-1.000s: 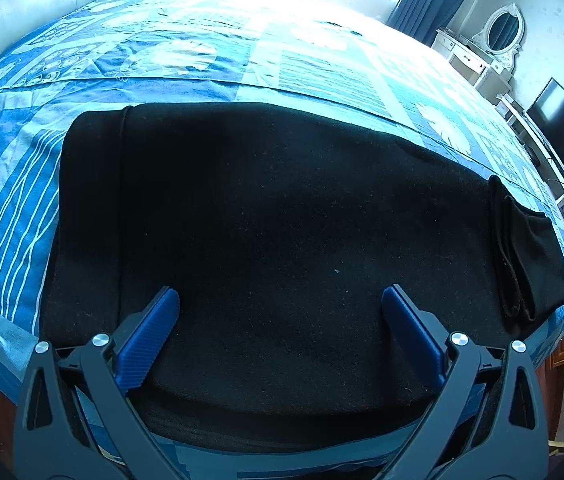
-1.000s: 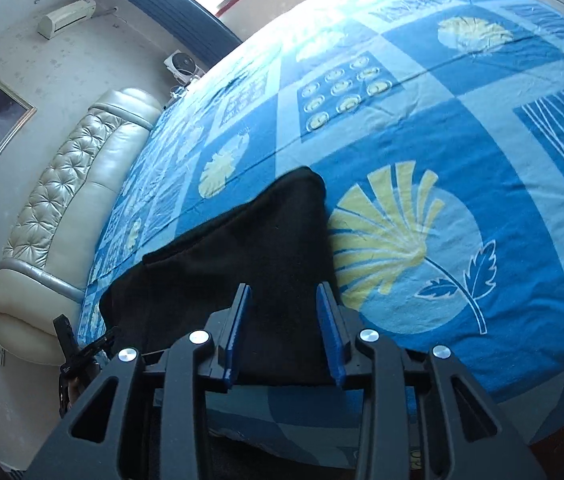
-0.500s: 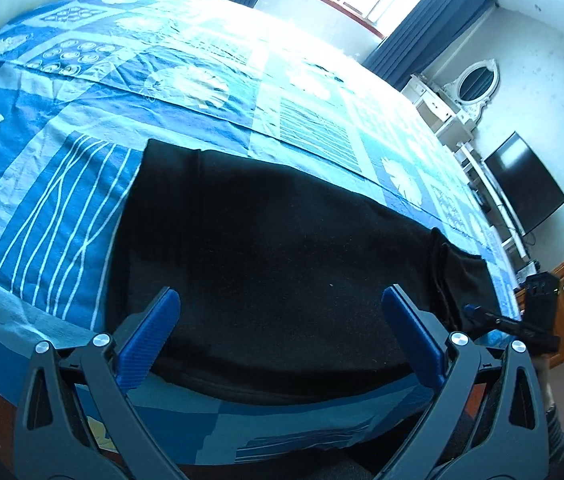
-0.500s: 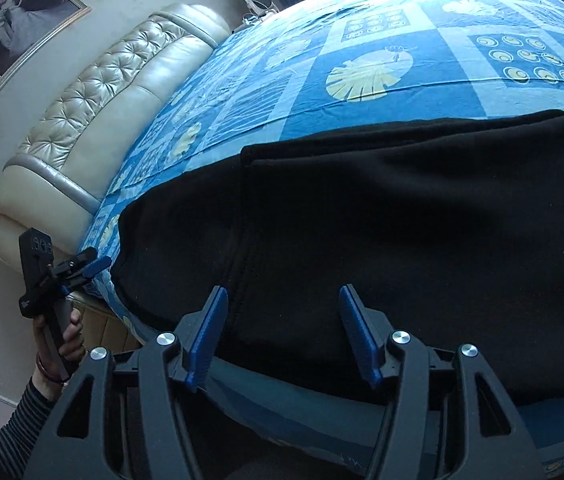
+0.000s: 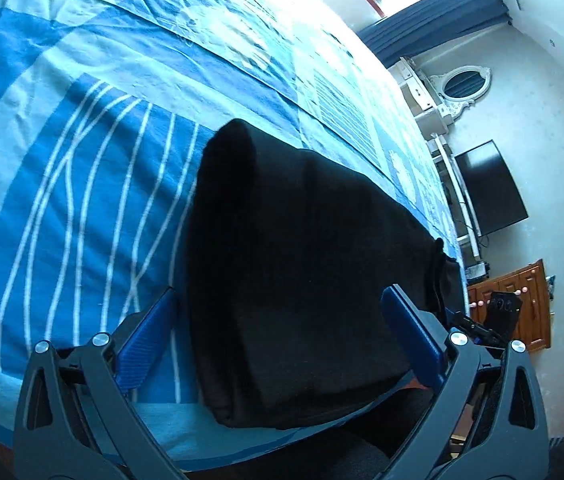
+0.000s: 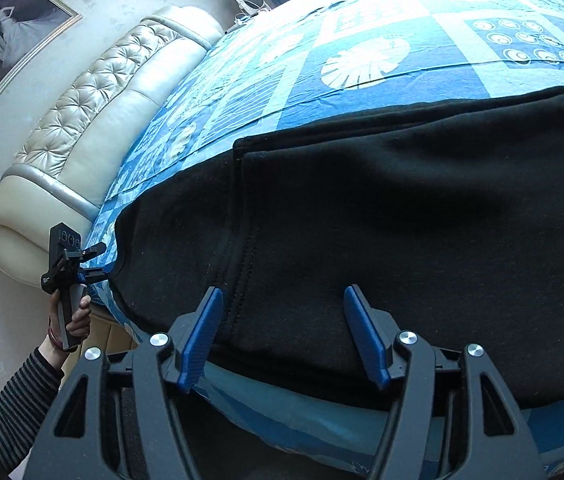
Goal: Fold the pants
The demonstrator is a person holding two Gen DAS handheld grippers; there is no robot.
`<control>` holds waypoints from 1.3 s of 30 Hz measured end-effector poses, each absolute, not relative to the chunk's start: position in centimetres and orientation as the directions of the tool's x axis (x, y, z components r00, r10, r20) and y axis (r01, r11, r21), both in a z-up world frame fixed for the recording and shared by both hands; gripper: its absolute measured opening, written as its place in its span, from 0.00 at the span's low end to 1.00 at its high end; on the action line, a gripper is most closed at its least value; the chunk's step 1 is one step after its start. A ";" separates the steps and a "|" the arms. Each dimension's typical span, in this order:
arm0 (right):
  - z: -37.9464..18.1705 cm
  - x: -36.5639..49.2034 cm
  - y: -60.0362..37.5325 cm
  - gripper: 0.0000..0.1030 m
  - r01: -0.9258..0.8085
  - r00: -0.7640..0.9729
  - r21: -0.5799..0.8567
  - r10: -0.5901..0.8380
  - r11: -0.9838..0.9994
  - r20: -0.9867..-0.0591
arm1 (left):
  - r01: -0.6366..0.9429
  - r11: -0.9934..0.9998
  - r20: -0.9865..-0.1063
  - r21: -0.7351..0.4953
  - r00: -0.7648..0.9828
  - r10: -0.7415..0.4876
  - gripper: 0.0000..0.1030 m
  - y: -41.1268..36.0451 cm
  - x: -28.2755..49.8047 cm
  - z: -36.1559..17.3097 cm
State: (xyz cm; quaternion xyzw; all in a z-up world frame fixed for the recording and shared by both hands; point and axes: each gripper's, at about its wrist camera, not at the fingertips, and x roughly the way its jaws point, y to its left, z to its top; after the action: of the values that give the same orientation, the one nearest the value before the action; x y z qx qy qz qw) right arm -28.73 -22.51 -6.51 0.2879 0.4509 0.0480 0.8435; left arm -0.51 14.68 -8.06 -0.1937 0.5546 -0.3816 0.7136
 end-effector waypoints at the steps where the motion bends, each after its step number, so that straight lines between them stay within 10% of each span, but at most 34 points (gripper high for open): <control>1: -6.5 -28.7 -22.5 0.63 0.179 0.589 0.526 0.338 0.831 -0.734 | 0.328 0.615 -0.629 -0.717 0.076 -0.774 0.98 14.2 -0.4 -8.3; 3: -6.5 -28.7 -22.5 0.64 0.180 0.590 0.528 0.338 0.830 -0.733 | 0.328 0.574 -0.595 -0.750 0.046 -0.803 0.91 13.2 -0.4 -8.5; 7: -6.5 -28.8 -22.5 0.64 0.183 0.595 0.537 0.342 0.824 -0.728 | 0.266 0.568 -0.589 -0.779 0.000 -0.808 0.20 11.8 -0.2 -10.3; 24: -4.2 -30.7 -22.6 0.64 0.163 0.629 0.538 0.333 0.827 -0.702 | 0.439 0.583 -0.589 -0.684 0.139 -0.796 0.12 5.2 -5.1 3.1; 39: -1.1 -33.8 -24.1 0.64 0.092 0.671 0.571 0.372 0.816 -0.641 | 0.625 0.711 -0.796 -0.321 0.229 -0.560 0.12 -12.0 -12.1 6.2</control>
State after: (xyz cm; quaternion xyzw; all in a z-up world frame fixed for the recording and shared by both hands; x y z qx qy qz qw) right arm -33.79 -24.10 -1.09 0.2922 0.3973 0.0810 0.8662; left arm -12.14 -11.97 6.19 0.0329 0.4922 -0.3785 0.7832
